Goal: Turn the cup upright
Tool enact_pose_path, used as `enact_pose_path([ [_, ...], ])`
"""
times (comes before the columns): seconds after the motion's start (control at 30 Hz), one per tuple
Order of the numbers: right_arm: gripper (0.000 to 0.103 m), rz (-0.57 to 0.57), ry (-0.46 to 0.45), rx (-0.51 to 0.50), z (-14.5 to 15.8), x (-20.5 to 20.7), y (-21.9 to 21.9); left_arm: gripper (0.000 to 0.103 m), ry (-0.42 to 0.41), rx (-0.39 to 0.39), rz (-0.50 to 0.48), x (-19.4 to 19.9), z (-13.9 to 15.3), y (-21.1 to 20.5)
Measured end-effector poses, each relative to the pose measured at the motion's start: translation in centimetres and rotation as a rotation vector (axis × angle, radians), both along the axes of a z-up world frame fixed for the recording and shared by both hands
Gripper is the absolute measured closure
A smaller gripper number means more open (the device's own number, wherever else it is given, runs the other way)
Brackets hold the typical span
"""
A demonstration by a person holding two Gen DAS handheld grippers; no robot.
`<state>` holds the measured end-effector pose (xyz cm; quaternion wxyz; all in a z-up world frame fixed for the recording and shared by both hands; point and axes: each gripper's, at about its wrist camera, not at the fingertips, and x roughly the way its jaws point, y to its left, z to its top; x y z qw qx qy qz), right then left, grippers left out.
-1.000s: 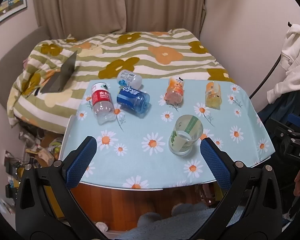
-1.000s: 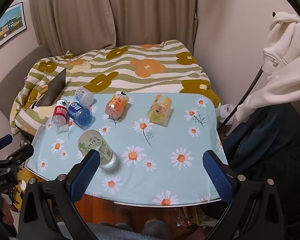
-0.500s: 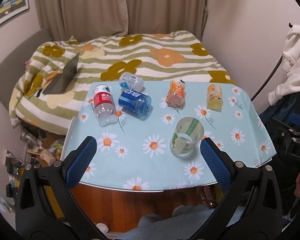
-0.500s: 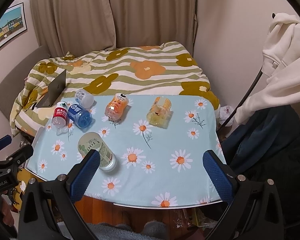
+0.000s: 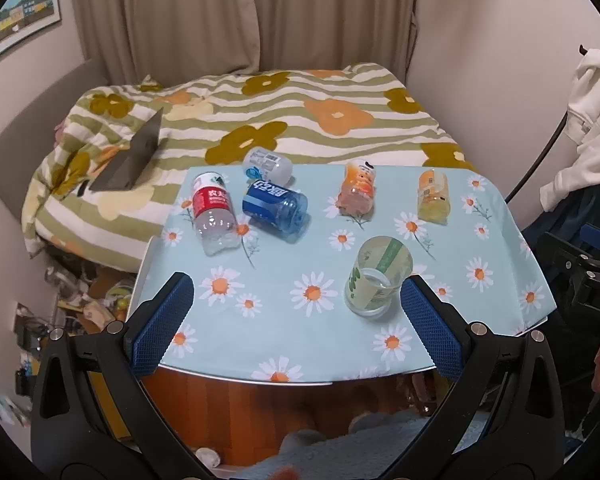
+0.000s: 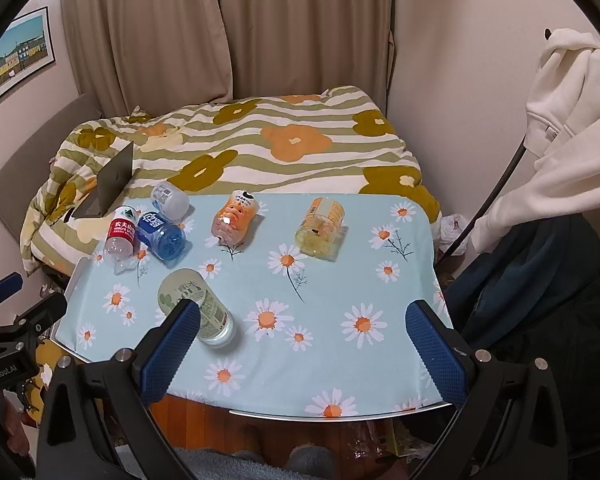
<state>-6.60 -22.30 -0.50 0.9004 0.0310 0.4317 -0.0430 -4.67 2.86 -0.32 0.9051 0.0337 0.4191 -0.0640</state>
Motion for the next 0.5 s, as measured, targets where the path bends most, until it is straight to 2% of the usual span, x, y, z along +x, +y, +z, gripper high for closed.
enact_pose_path([
  [0.5, 0.000, 0.006, -0.002, 0.003, 0.06, 0.24, 0.24, 0.000, -0.004, 0.009, 0.028, -0.29, -0.39, 0.49],
])
